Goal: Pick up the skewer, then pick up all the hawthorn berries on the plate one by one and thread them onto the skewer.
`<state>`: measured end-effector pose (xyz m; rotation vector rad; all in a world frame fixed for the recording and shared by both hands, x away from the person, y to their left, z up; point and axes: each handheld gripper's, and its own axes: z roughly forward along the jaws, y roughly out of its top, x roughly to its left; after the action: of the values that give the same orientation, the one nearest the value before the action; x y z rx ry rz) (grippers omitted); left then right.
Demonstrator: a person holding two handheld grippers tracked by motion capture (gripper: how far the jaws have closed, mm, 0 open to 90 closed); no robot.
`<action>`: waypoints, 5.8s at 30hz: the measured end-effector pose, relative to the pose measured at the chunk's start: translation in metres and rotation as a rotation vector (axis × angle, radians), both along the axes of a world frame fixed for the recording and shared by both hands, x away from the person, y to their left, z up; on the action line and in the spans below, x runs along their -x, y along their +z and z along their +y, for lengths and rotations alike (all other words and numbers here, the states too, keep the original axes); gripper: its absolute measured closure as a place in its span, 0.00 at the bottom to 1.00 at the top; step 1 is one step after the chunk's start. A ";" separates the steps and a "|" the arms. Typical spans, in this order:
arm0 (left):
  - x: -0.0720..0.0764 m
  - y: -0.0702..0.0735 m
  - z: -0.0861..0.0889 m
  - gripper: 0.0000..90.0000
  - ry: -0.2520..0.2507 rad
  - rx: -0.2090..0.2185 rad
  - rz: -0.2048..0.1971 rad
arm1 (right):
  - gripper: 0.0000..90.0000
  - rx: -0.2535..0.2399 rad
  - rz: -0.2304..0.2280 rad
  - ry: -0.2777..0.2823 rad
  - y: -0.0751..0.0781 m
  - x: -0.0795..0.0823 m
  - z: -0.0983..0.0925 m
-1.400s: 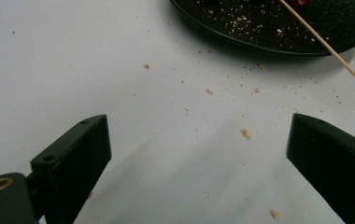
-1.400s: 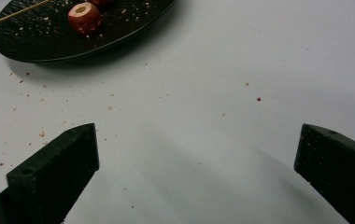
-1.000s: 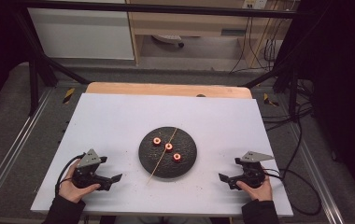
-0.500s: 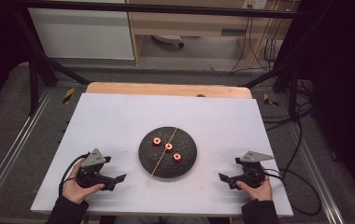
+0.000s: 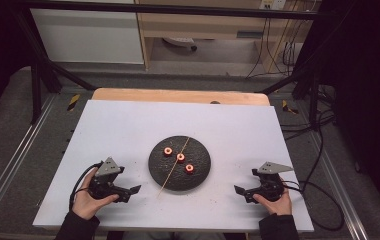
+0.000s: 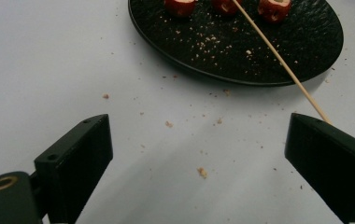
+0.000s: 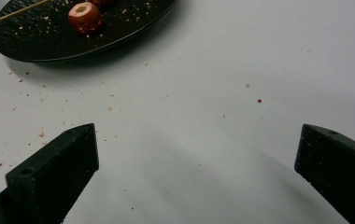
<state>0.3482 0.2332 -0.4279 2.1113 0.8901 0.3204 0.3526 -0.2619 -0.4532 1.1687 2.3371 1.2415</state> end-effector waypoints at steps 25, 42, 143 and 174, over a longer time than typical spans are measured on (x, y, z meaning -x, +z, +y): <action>-0.014 0.022 -0.056 0.13 -0.027 -0.036 0.016 | 0.01 0.008 -0.004 0.001 0.000 0.000 0.001; -0.023 0.022 -0.097 0.30 -0.003 -0.095 0.059 | 0.01 0.011 0.001 0.004 0.000 0.000 0.001; 0.017 0.002 -0.010 0.98 0.009 0.087 -0.028 | 0.01 0.022 0.022 -0.010 0.005 -0.003 0.017; 0.022 -0.011 -0.003 0.98 -0.035 0.081 -0.016 | 0.01 0.119 0.039 0.039 0.042 -0.030 0.107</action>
<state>0.3261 0.2301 -0.4393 2.0445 0.8418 0.2780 0.3829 -0.1546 -0.4115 1.1235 2.4364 1.0849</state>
